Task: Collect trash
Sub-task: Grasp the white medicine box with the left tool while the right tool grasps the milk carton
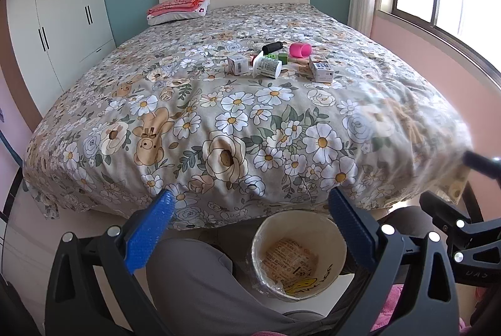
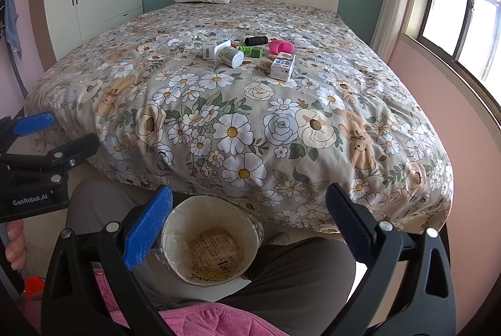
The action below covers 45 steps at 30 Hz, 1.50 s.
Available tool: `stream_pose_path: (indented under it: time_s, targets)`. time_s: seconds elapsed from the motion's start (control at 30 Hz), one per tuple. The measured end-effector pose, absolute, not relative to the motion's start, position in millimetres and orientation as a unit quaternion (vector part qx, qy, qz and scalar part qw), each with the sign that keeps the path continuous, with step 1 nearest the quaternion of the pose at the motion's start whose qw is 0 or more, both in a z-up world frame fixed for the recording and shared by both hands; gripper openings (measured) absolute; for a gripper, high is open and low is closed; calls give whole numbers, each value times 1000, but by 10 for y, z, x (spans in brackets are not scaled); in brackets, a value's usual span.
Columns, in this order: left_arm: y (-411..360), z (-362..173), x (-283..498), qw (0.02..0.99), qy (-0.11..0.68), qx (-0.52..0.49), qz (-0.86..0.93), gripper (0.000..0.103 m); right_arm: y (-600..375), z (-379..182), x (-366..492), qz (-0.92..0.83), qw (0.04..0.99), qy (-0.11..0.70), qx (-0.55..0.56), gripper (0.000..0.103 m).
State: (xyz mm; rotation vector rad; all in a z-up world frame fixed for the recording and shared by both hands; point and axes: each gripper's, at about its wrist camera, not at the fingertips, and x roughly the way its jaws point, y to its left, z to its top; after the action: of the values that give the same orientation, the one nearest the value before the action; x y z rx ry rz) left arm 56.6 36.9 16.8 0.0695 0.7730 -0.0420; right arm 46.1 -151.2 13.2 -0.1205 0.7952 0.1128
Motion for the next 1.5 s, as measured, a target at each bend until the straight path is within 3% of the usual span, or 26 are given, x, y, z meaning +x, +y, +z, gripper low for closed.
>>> stream_pose_path:
  time_s: [0.63, 1.0, 1.5]
  targets:
    - [636, 499, 2323, 911, 409, -54, -1, 100, -1652, 367, 1942, 59, 918, 391, -41, 96]
    - [706, 218, 3528, 876, 462, -138, -4, 100, -1720, 268, 2919, 50, 919, 391, -36, 96]
    - [729, -316, 4907, 844, 501, -186, 41, 100, -1825, -441, 4141, 33, 896, 442, -32, 96]
